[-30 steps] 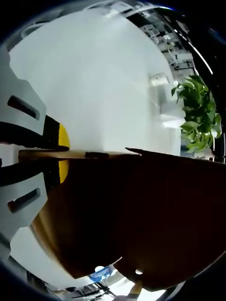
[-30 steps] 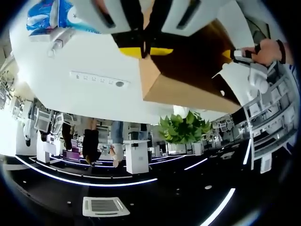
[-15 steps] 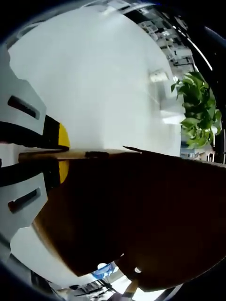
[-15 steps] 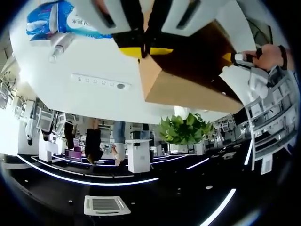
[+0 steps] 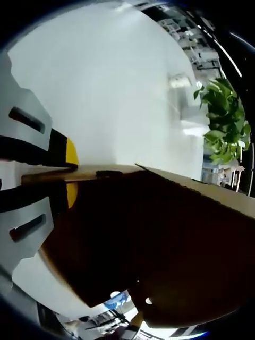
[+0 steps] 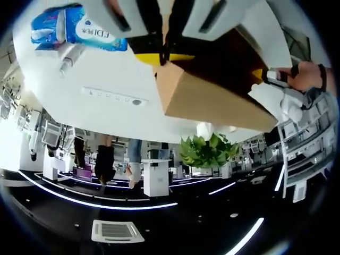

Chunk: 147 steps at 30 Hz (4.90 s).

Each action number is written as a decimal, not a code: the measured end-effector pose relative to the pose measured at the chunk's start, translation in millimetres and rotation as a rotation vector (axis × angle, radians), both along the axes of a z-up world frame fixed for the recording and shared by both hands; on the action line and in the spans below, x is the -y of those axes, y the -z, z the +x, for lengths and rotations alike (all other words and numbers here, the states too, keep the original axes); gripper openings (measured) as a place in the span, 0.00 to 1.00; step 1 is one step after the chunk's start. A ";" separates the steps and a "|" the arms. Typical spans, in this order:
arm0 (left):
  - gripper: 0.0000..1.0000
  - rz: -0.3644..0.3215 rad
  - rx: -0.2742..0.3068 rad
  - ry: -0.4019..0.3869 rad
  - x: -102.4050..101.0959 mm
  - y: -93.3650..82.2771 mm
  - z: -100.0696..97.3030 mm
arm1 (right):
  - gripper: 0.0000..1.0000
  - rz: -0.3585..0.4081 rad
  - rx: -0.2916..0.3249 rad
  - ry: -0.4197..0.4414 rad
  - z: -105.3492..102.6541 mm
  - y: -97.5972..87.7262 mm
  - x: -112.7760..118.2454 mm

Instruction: Operate the shoe box by opening the lid, removing the specified soft item, and placing it in the target area until the item is outside and the box remains undamaged.

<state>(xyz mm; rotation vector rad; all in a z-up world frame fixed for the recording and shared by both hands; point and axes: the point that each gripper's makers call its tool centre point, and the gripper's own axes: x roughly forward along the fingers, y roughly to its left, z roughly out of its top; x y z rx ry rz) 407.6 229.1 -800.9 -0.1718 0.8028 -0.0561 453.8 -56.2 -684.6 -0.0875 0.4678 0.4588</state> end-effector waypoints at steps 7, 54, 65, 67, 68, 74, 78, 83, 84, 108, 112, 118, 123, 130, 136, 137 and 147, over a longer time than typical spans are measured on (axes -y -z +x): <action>0.09 -0.024 0.010 0.035 2.1 0.1 1.3 | 0.00 -0.009 -0.001 -0.002 -2.9 3.3 0.8; 0.17 -0.061 0.050 0.157 -0.8 -3.7 -9.3 | 0.00 0.052 -0.109 -0.009 -44.5 55.4 1.7; 0.11 0.001 0.105 0.181 -6.4 -23.1 -8.5 | 0.00 0.077 -0.125 -0.012 -45.5 54.7 4.1; 0.11 -0.001 0.107 0.185 -6.5 -24.2 -8.8 | 0.00 0.080 -0.127 -0.013 -46.0 55.1 3.3; 0.11 -0.001 0.109 0.191 -6.1 -24.2 -9.8 | 0.00 0.083 -0.131 -0.014 -46.6 55.6 2.5; 0.10 -0.001 0.119 0.196 -5.5 -27.2 -16.1 | 0.00 0.092 -0.140 -0.020 -49.5 57.2 -0.7; 0.10 -0.001 0.125 0.201 -6.3 -28.7 -19.7 | 0.00 0.091 -0.145 -0.026 -51.3 58.1 -0.5; 0.10 -0.003 0.132 0.205 -6.5 -30.7 -25.7 | 0.00 0.105 -0.159 -0.029 -56.0 62.9 -0.4; 0.10 -0.006 0.134 0.205 -7.1 -31.0 -26.0 | 0.00 0.106 -0.162 -0.029 -56.7 63.7 -0.5; 0.09 -0.018 0.156 0.207 -9.6 -35.0 -36.8 | 0.00 0.123 -0.178 -0.026 -62.7 71.9 -0.9; 0.09 -0.025 0.158 0.203 -8.7 -35.4 -39.7 | 0.00 0.125 -0.179 -0.023 -62.9 72.2 -0.2; 0.09 -0.027 0.159 0.206 -8.4 -35.5 -42.1 | 0.00 0.134 -0.182 -0.020 -65.0 71.8 -0.5; 0.09 -0.026 0.159 0.208 -8.9 -35.5 -45.2 | 0.00 0.140 -0.180 -0.017 -68.0 69.8 -0.7; 0.09 -0.018 0.157 0.213 -10.7 -36.7 -50.1 | 0.00 0.144 -0.178 -0.021 -71.0 66.6 -2.3; 0.08 0.040 0.140 0.258 -13.2 -40.9 -54.9 | 0.00 0.149 -0.177 -0.023 -71.5 63.3 -4.0; 0.08 0.048 0.140 0.268 -13.8 -42.2 -55.5 | 0.00 0.150 -0.177 -0.025 -71.6 62.7 -4.4; 0.09 0.042 0.140 0.276 -17.7 -43.7 -65.1 | 0.00 0.164 -0.184 -0.024 -73.1 64.3 -7.5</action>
